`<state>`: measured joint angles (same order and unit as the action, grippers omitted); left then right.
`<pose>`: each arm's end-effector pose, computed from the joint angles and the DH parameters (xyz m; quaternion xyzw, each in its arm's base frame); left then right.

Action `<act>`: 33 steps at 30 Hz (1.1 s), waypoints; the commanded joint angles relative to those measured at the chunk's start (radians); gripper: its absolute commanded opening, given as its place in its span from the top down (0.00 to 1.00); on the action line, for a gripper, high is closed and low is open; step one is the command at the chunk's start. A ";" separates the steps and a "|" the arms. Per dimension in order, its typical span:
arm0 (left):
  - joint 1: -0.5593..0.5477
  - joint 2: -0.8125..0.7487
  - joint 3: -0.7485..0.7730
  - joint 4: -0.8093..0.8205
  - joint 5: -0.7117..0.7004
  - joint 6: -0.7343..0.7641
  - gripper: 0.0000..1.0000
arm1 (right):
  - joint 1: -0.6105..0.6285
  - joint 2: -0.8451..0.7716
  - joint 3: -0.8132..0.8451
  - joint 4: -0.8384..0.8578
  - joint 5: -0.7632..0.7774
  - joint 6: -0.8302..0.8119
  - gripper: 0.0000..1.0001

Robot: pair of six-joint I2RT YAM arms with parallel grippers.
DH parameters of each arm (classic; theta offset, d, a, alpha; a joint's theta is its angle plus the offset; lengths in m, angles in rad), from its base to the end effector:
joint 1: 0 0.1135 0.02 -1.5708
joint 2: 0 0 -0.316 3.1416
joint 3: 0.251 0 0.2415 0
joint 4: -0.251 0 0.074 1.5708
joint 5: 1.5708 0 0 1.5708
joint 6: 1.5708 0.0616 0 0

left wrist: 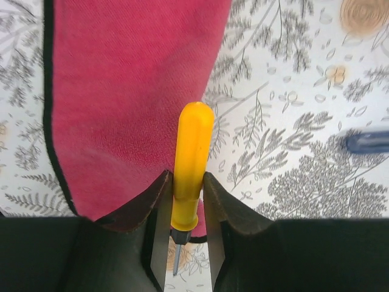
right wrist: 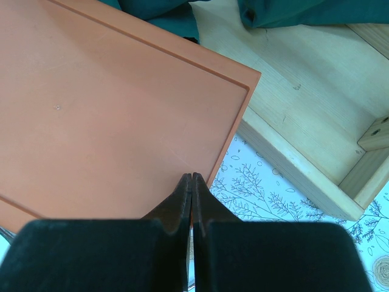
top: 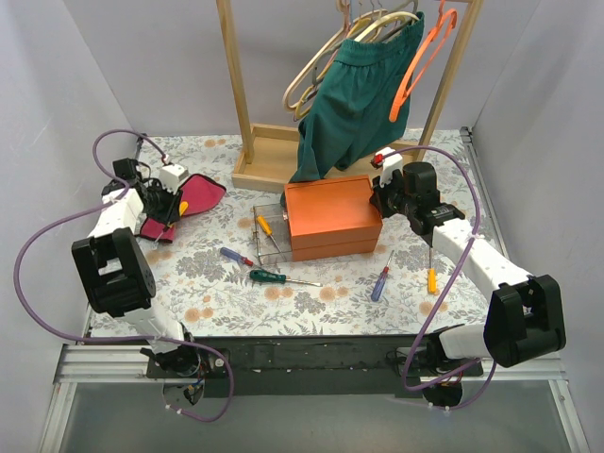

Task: Sort the tools into containers

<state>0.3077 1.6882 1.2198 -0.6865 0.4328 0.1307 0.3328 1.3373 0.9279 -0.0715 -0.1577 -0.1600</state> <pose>0.3369 0.0800 0.2564 -0.0403 0.9558 -0.1612 0.2425 0.2850 0.1088 0.3205 -0.2475 0.8168 0.1117 0.5090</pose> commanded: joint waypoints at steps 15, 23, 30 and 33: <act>-0.019 0.022 -0.054 -0.114 0.104 -0.015 0.43 | -0.023 0.019 -0.060 -0.194 0.069 -0.009 0.99; -0.013 0.060 0.027 0.001 0.130 -0.197 0.71 | -0.023 0.031 -0.046 -0.198 0.070 -0.010 0.99; -0.045 0.045 0.028 -0.262 0.268 0.002 0.52 | -0.028 0.026 -0.052 -0.195 0.073 -0.016 0.99; -0.064 -0.019 -0.109 -0.206 0.206 0.030 0.48 | -0.028 0.034 -0.044 -0.201 0.072 -0.015 0.99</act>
<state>0.2668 1.7607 1.2278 -0.8574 0.6510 0.0784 0.3317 1.3342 0.9253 -0.0715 -0.1589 -0.1604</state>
